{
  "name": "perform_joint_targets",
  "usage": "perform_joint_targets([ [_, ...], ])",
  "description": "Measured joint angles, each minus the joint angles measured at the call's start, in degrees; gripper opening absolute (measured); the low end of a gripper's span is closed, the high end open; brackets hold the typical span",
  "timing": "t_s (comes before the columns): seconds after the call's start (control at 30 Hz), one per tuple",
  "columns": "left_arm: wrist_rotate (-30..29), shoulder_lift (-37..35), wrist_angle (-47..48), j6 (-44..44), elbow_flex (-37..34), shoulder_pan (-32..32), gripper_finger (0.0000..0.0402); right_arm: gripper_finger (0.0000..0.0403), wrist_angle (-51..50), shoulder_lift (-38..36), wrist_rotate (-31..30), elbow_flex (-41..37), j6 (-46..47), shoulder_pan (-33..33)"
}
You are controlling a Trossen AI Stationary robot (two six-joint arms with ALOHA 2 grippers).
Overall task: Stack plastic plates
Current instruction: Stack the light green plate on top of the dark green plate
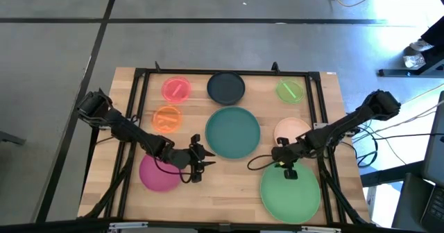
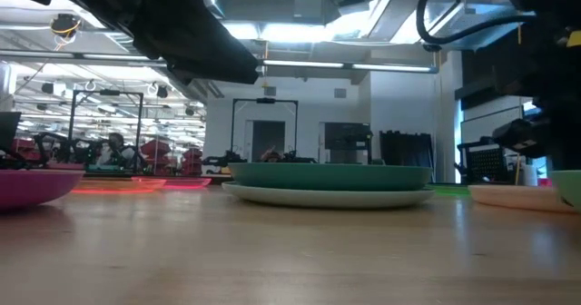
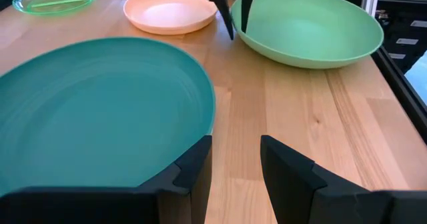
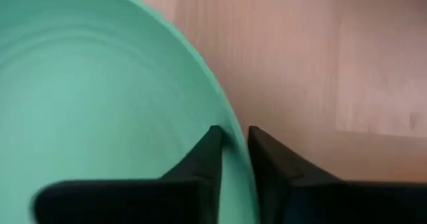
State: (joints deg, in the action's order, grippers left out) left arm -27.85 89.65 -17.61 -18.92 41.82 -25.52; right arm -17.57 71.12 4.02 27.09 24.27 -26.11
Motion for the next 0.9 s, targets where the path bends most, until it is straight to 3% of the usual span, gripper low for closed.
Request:
perform_joint_targets([
  [0.1,-0.1,0.0,0.0,0.0,0.0,0.0,0.012,0.001,0.5,0.0,-0.1,0.0,-0.6,0.0],
  [0.53,-1.0,0.0,0.0,-0.5,0.0,0.0,0.012,0.0007,1.0,-1.5,-5.8,4.8,-4.2,0.6],
  [0.7,-1.0,0.0,0.0,-0.6,0.0,0.0,0.012,0.0003,1.0,-4.2,-7.3,10.7,-11.8,5.6],
  [0.9,-1.0,0.0,-0.3,-1.6,0.0,0.0,0.012,0.0002,1.4,-5.0,-11.5,17.3,-21.8,17.1],
])
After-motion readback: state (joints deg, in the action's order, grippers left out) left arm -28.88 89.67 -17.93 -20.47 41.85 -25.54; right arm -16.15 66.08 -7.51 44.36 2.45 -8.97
